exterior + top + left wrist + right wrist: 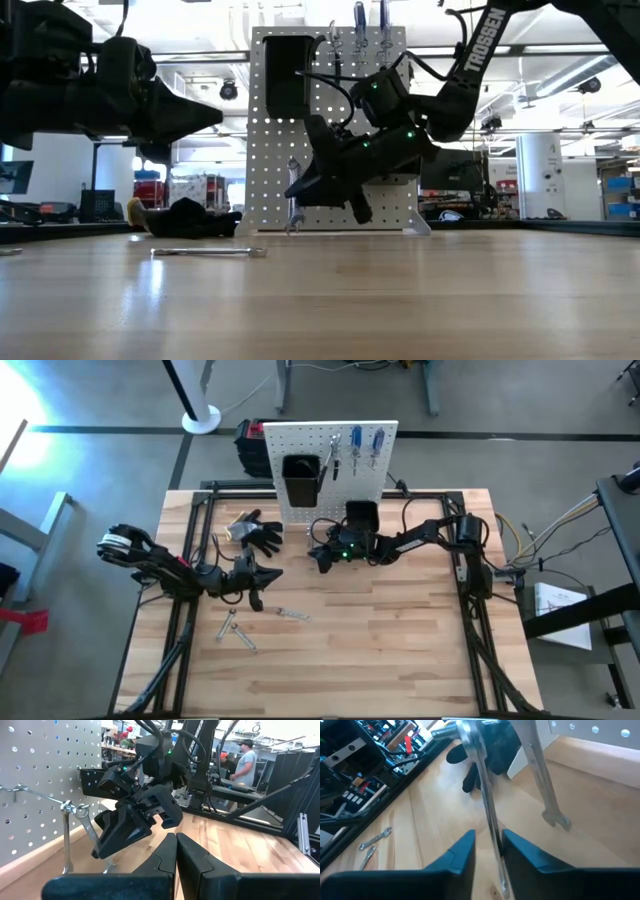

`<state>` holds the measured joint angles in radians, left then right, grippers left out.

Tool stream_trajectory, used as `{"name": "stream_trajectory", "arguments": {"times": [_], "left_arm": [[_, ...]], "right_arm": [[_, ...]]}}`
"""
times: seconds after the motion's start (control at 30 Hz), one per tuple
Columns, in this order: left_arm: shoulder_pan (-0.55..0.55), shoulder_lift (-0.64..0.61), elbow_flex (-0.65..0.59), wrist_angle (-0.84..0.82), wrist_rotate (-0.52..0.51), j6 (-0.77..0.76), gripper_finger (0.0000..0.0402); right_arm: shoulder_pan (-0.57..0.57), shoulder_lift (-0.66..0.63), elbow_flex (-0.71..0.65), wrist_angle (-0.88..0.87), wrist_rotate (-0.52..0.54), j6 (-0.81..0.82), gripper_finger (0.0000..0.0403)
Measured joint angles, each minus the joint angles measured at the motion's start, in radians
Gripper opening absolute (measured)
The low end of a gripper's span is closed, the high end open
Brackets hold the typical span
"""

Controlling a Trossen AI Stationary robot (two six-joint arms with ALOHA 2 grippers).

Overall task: Hang tools onto peg board
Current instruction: Hang the wrench on the peg board

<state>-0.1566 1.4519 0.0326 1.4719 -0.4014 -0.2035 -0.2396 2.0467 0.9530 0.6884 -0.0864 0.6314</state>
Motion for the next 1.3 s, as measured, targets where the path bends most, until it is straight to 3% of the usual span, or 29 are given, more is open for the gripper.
{"name": "stream_trajectory", "arguments": {"times": [0.2, 0.33, 0.63, 0.83, 1.03, 1.3], "left_arm": [[0.000, -0.001, 0.000, 0.000, 0.000, -0.007, 0.0000], [0.000, -0.002, 0.000, 0.001, 0.000, -0.008, 0.0000], [0.000, -0.002, -0.002, 0.000, 0.000, -0.019, 0.0000], [-0.011, -0.002, -0.003, 0.000, 0.001, -0.019, 0.0000], [-0.020, -0.003, -0.003, 0.000, 0.001, -0.019, 0.0000], [-0.019, -0.003, -0.003, -0.010, 0.001, -0.016, 0.0000]], "right_arm": [[0.002, 0.000, 0.002, 0.011, 0.011, -0.003, 0.0162], [0.002, -0.002, 0.002, 0.019, 0.065, -0.005, 0.0177], [0.020, -0.002, 0.001, 0.019, 0.096, -0.015, 0.0128], [0.063, -0.004, -0.010, -0.029, 0.258, -0.026, 0.0111], [0.101, -0.006, -0.010, -0.031, 0.269, -0.090, 0.0103], [0.092, -0.006, 0.020, -0.027, 0.264, -0.207, 0.0014]]}}
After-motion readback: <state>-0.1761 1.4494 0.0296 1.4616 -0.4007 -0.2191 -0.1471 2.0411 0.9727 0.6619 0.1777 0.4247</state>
